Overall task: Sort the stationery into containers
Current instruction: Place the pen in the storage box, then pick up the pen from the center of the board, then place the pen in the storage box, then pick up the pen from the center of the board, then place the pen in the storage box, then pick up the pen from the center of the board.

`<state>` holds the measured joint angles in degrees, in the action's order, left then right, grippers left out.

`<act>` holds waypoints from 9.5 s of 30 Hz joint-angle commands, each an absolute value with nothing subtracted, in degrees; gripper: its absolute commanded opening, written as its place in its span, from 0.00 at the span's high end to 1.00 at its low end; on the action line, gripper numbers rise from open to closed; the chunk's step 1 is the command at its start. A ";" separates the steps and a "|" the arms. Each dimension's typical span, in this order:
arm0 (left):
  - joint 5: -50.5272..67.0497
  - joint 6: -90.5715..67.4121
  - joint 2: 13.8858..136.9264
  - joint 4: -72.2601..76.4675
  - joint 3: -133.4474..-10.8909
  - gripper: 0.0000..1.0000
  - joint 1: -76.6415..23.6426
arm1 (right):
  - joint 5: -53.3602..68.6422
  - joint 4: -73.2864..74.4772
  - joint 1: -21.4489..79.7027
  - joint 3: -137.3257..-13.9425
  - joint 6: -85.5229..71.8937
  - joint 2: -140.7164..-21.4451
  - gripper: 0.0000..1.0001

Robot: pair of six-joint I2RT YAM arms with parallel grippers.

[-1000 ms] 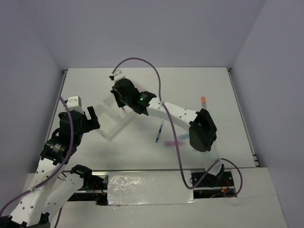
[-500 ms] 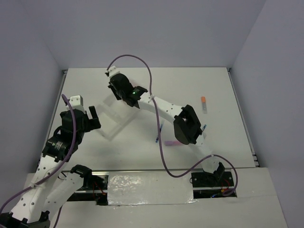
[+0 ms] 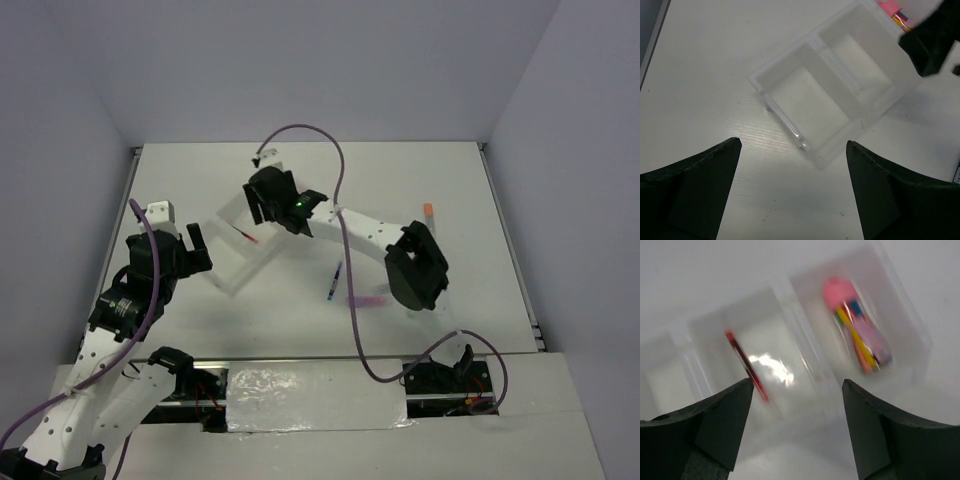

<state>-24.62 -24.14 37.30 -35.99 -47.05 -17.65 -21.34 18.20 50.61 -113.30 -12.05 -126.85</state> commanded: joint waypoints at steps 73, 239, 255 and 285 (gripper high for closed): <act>-22.24 -23.20 35.86 -33.66 -47.46 0.01 -17.31 | -11.93 12.65 45.27 -109.35 -16.69 -117.89 0.26; -18.89 -105.74 120.32 -39.90 -84.02 0.32 -64.34 | -26.02 47.64 37.18 -45.18 -38.58 -22.41 0.01; -32.00 -35.08 119.87 -9.68 -88.41 0.12 -66.36 | -24.96 47.72 37.18 -45.53 -37.62 -23.02 0.01; -23.02 -34.89 121.76 -15.23 -90.98 1.00 -56.96 | -23.82 51.33 37.18 -53.26 -34.72 -19.07 0.01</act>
<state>-20.36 -32.45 128.25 -12.25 -95.61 -59.35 -24.40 52.01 37.23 -52.21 -36.05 -18.87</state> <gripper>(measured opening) 0.402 0.986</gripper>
